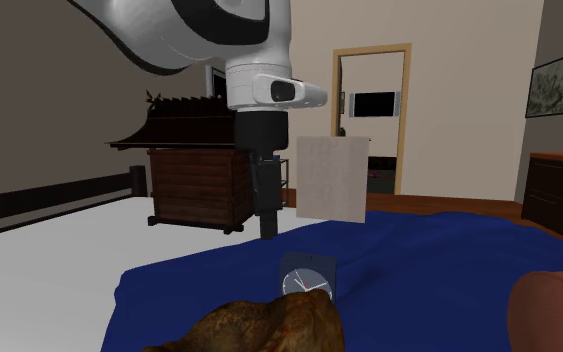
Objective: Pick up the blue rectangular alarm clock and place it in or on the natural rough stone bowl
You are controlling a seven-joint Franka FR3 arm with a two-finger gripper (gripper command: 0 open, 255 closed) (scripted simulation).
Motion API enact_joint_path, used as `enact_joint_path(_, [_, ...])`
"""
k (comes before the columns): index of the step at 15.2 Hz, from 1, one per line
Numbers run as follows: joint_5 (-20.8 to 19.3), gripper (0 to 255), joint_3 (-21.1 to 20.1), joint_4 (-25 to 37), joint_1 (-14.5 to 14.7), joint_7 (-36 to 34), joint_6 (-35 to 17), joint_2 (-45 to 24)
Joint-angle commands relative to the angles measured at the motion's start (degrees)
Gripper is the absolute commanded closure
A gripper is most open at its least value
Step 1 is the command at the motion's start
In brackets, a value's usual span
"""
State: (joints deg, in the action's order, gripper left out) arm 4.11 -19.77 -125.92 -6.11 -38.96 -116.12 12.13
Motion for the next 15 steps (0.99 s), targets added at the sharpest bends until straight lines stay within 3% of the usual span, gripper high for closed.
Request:
enact_joint_path(1, [-1.5,0,-1.0,2.1,-0.6,-4.6,-2.1,-4.6])
enact_joint_path(9, [-9.4,0,-1.6,14.2,0.4,-22.2,-7.0,-23.6])
enact_joint_path(15, [-10.6,0,-1.2,12.9,0.8,-23.3,-10.5,-26.0])
